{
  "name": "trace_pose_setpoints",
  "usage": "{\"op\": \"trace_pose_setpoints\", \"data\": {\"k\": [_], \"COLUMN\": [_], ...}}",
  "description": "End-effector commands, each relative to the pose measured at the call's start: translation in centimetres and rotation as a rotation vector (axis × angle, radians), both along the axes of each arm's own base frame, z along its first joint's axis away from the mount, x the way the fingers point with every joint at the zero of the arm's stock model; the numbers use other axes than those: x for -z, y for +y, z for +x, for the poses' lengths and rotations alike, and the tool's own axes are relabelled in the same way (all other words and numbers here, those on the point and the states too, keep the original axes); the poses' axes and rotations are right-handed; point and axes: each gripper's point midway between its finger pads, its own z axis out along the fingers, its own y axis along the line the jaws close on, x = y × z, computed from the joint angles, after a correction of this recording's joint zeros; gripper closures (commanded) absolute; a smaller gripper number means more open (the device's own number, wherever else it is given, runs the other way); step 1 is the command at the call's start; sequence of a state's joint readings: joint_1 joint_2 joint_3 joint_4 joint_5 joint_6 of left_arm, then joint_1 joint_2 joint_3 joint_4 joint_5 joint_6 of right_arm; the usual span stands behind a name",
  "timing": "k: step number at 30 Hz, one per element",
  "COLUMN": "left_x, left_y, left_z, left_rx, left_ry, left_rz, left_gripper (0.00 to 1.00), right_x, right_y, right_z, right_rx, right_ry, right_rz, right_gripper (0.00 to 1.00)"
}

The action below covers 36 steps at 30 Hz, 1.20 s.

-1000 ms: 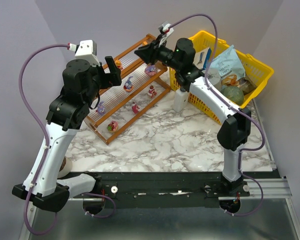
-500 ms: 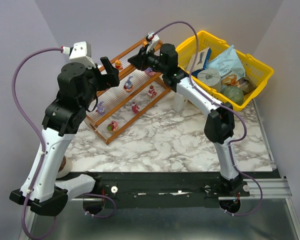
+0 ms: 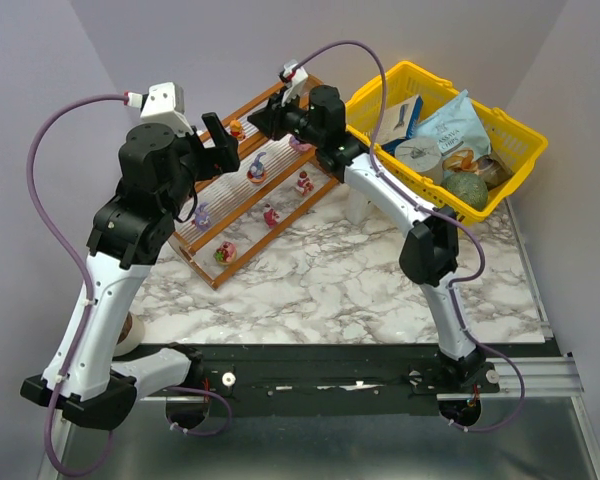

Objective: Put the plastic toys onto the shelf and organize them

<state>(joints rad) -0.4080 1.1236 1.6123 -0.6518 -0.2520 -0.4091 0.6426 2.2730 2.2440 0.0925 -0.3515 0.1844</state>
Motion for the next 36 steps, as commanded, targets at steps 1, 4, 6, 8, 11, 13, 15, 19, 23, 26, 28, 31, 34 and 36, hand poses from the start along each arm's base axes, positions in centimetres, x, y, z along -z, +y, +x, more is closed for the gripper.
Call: {"op": "trace_pose_setpoints", "data": {"k": [1, 4, 6, 8, 11, 13, 15, 19, 23, 26, 28, 31, 34, 36], "left_x": [-1.1, -1.0, -1.0, -1.0, -0.9, -1.0, -0.8, -0.8, -0.8, -0.7, -0.8, -0.8, -0.7, -0.8], "left_y": [0.4, 0.3, 0.3, 0.4, 0.5, 0.5, 0.5, 0.5, 0.4, 0.4, 0.3, 0.3, 0.3, 0.3], "left_z": [0.1, 0.1, 0.1, 0.1, 0.1, 0.1, 0.2, 0.2, 0.2, 0.2, 0.2, 0.2, 0.2, 0.2], "left_rx": [-0.022, -0.02, -0.018, -0.02, -0.022, -0.023, -0.023, -0.021, -0.016, -0.014, -0.013, -0.011, -0.009, -0.009], "left_ry": [-0.029, -0.027, -0.028, -0.028, -0.026, -0.026, -0.021, -0.022, -0.022, -0.019, -0.02, -0.021, -0.018, -0.018], "left_rz": [-0.008, -0.006, -0.003, -0.001, 0.008, 0.012, 0.012, 0.016, 0.017, 0.021, 0.019, 0.02, 0.023, 0.023], "left_gripper": [0.01, 0.01, 0.01, 0.01, 0.01, 0.01, 0.01, 0.01, 0.01, 0.01, 0.01, 0.01, 0.01, 0.01], "right_x": [1.2, 1.8, 2.1, 2.4, 2.7, 2.8, 2.9, 2.9, 2.8, 2.9, 3.1, 3.1, 3.1, 3.0], "right_y": [0.5, 0.9, 1.2, 1.4, 1.3, 1.5, 1.4, 1.1, 1.1, 1.3, 1.2, 1.4, 1.6, 1.4], "right_z": [0.9, 0.8, 0.5, 0.5, 0.4, 0.1, -0.1, -0.5, -1.3, -1.8, -2.0, -2.5, -2.8, -2.8], "right_rx": [0.056, 0.06, 0.055, 0.054, 0.049, 0.037, 0.037, 0.034, 0.019, 0.0, -0.002, -0.025, -0.032, -0.031], "right_ry": [-0.007, -0.005, -0.013, -0.012, -0.002, 0.002, 0.004, 0.003, -0.004, -0.009, -0.01, -0.016, -0.017, -0.014], "right_rz": [-0.05, -0.07, -0.085, -0.092, -0.093, -0.094, -0.1, -0.107, -0.109, -0.117, -0.123, -0.127, -0.129, -0.127], "right_gripper": [0.75, 0.75, 0.75, 0.75, 0.75, 0.75, 0.76, 0.76, 0.77, 0.77, 0.78, 0.78, 0.79, 0.81]}}
